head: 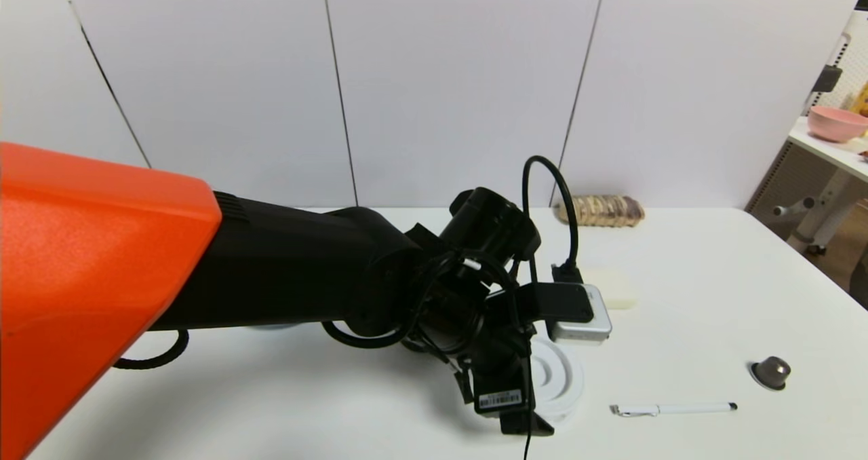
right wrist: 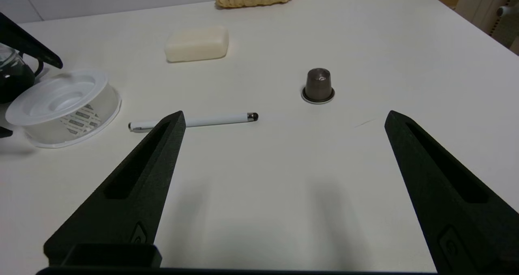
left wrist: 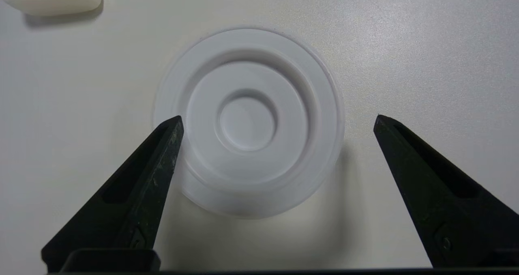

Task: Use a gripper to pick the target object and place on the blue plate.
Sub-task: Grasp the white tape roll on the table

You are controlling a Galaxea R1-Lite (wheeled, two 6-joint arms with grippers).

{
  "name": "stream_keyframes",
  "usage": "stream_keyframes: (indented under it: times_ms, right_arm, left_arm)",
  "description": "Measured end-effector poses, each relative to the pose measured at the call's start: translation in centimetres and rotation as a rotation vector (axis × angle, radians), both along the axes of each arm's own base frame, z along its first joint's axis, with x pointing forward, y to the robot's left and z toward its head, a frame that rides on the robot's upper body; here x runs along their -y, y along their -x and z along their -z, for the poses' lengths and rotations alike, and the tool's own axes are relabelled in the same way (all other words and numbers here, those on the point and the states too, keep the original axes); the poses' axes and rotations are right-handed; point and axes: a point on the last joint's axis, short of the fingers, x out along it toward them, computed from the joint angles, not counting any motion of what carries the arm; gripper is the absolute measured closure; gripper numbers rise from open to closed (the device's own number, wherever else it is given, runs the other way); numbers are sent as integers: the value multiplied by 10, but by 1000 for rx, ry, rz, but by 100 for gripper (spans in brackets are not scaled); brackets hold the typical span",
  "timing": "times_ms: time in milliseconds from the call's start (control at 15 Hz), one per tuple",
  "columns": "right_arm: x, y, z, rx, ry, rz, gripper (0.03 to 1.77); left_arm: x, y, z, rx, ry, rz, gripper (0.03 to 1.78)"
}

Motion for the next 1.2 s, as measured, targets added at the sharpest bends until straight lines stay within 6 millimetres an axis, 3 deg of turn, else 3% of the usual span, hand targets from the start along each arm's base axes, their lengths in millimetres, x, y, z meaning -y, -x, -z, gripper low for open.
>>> stream_keyframes:
  times_ms: [1200]
  right_arm:
    - [0, 0, 0, 0, 0, -1, 10]
  left_arm:
    - [8, -6, 3, -6, 5, -9, 12]
